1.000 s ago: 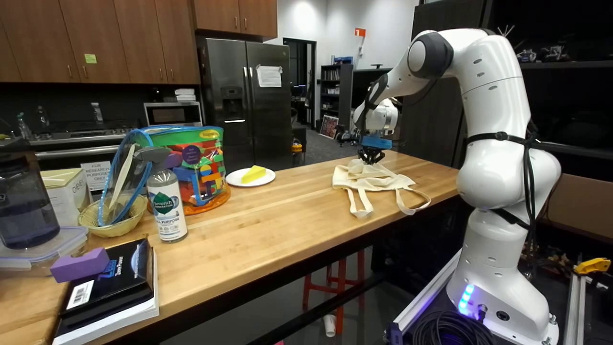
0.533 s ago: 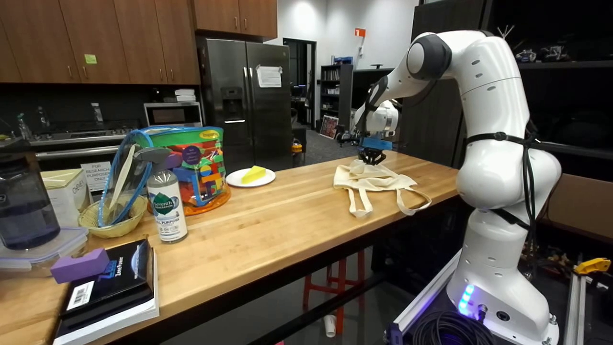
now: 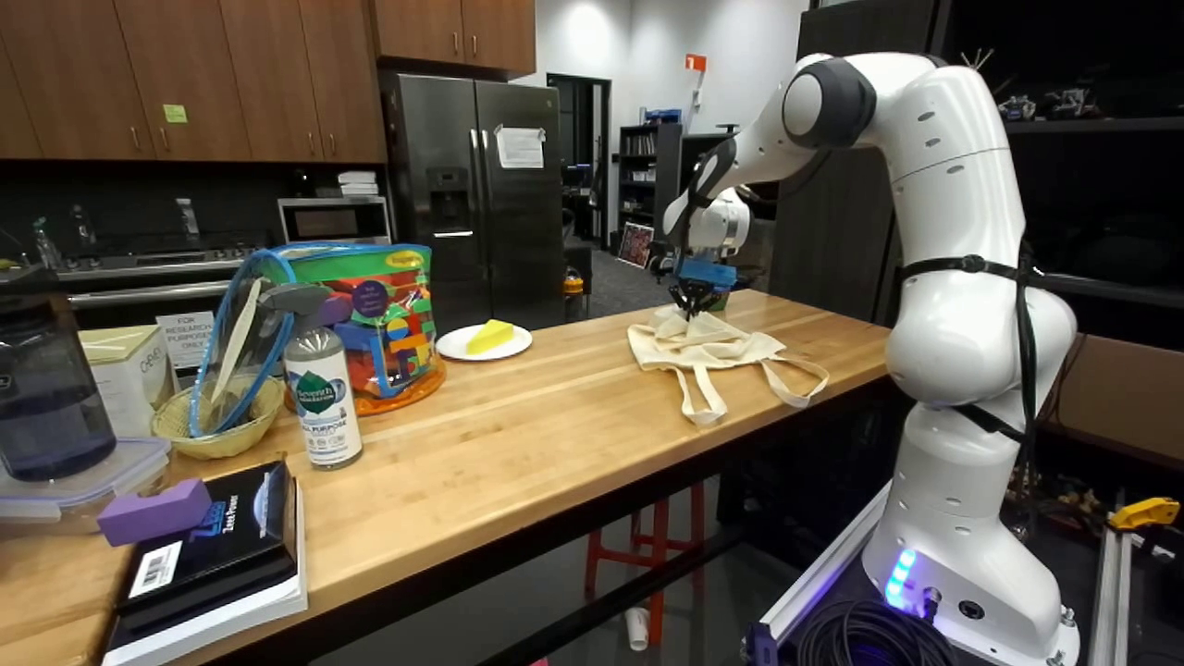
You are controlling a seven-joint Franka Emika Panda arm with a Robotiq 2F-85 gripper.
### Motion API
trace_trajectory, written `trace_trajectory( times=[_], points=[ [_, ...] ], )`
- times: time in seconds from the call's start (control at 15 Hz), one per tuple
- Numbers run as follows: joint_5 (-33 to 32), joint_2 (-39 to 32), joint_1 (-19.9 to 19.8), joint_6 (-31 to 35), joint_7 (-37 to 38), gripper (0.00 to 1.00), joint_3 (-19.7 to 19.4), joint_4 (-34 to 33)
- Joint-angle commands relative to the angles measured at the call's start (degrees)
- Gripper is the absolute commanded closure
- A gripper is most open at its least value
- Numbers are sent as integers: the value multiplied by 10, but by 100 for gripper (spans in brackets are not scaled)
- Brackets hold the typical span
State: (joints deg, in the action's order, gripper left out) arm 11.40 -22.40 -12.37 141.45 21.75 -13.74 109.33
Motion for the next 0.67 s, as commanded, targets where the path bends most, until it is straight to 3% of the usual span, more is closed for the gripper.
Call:
trace_trajectory(
  times=[0.0,0.6],
  points=[
    [-16,30,18,-1,-20,99,10,28],
    [-72,52,59,-6,-37,99,26,64]
  ],
)
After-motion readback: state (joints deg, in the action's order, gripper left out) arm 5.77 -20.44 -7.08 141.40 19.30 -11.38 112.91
